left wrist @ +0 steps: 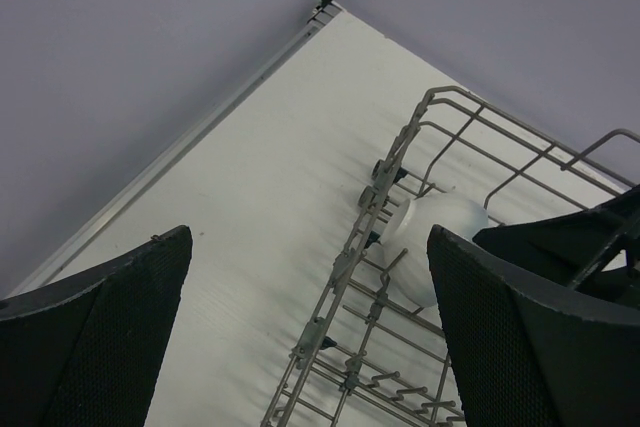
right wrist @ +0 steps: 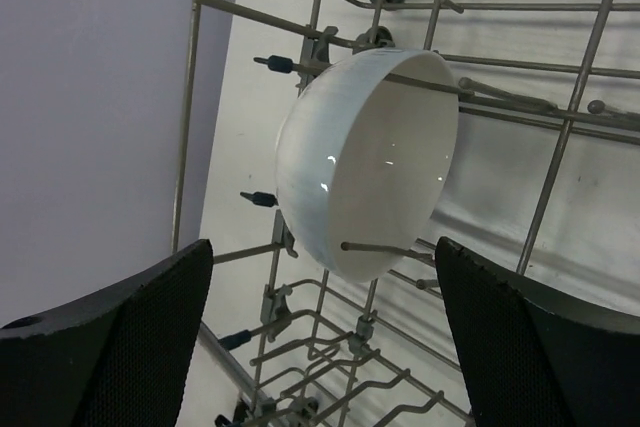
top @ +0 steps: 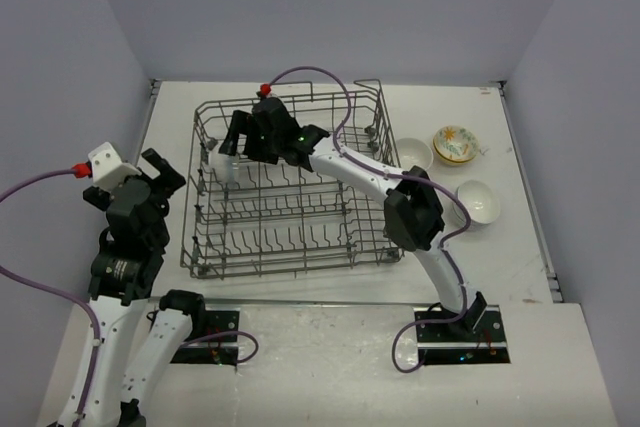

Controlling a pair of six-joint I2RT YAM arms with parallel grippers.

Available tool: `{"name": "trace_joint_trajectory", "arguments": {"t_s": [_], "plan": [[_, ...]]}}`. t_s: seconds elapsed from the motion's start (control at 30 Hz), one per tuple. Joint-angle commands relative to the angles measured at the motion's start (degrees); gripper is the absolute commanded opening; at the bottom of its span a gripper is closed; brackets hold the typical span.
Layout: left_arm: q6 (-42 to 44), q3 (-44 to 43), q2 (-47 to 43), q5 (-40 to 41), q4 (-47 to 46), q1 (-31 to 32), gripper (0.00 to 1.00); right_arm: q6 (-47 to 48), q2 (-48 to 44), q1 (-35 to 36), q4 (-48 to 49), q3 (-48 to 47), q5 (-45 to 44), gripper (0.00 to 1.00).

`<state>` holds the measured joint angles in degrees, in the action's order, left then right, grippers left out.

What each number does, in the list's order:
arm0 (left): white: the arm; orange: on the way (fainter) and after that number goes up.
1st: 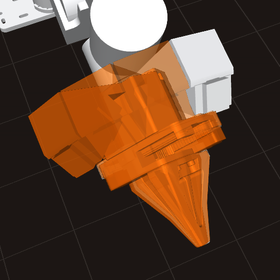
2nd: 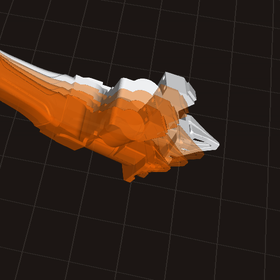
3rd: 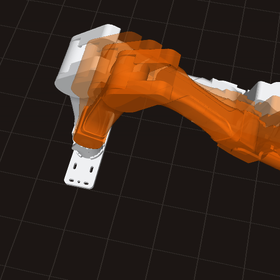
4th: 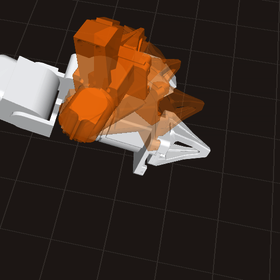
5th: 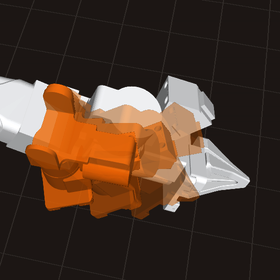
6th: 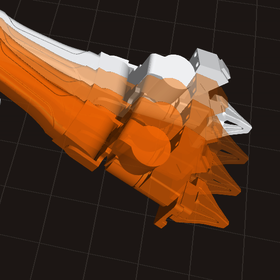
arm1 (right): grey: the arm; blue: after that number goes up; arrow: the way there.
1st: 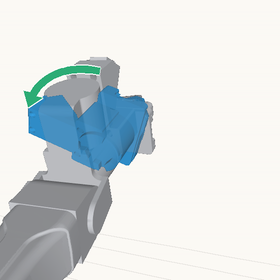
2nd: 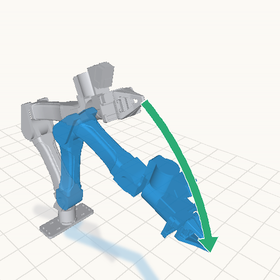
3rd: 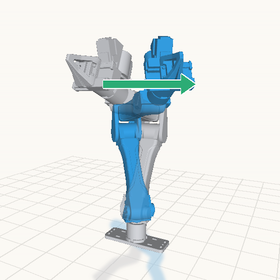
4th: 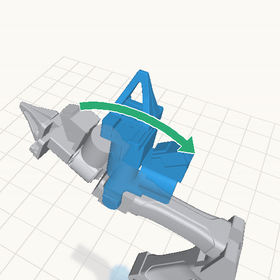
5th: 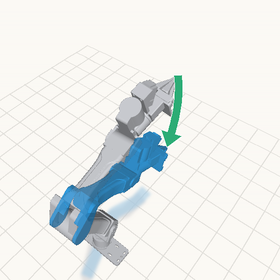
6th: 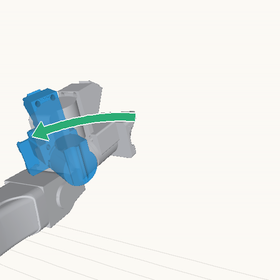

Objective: Unload the bowls from the dish rack

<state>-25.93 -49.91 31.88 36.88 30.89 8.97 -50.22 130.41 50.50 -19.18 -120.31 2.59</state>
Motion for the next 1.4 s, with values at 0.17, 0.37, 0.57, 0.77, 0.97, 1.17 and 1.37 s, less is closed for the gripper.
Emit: {"name": "trace_joint_trajectory", "arguments": {"t_s": [0.17,0.37,0.57,0.77,0.97,1.17,1.37], "plan": [[0.7,0.1,0.0,-1.4,-2.1,-0.5,1.0,-8.0,4.8,-0.6,9.7,-3.4,8.4,0.81],[1.1,0.1,0.1,-1.9,-2.2,-0.5,1.0,-10.3,9.2,-1.1,12.3,-6.4,14.5,0.75],[1.4,0.1,0.0,-2.2,-2.3,-0.4,1.0,-11.6,9.1,-2.2,15.1,-4.5,16.3,0.7],[1.5,0.1,0.0,-2.4,-2.4,-0.4,1.0,-9.2,8.5,-2.2,10.4,-7.6,10.9,0.7],[1.6,0.2,-0.1,-2.6,-2.4,-0.4,1.0,-10.0,13.2,-3.0,10.7,-12.1,13.0,0.68],[1.7,0.1,0.0,-2.8,-2.4,-0.4,1.0,-10.0,14.8,-3.6,13.0,-12.3,15.0,0.64],[1.9,0.2,0.0,-3.3,-2.5,-0.3,1.0,-8.1,13.1,-3.8,18.5,-7.8,14.7,0.63]]}}
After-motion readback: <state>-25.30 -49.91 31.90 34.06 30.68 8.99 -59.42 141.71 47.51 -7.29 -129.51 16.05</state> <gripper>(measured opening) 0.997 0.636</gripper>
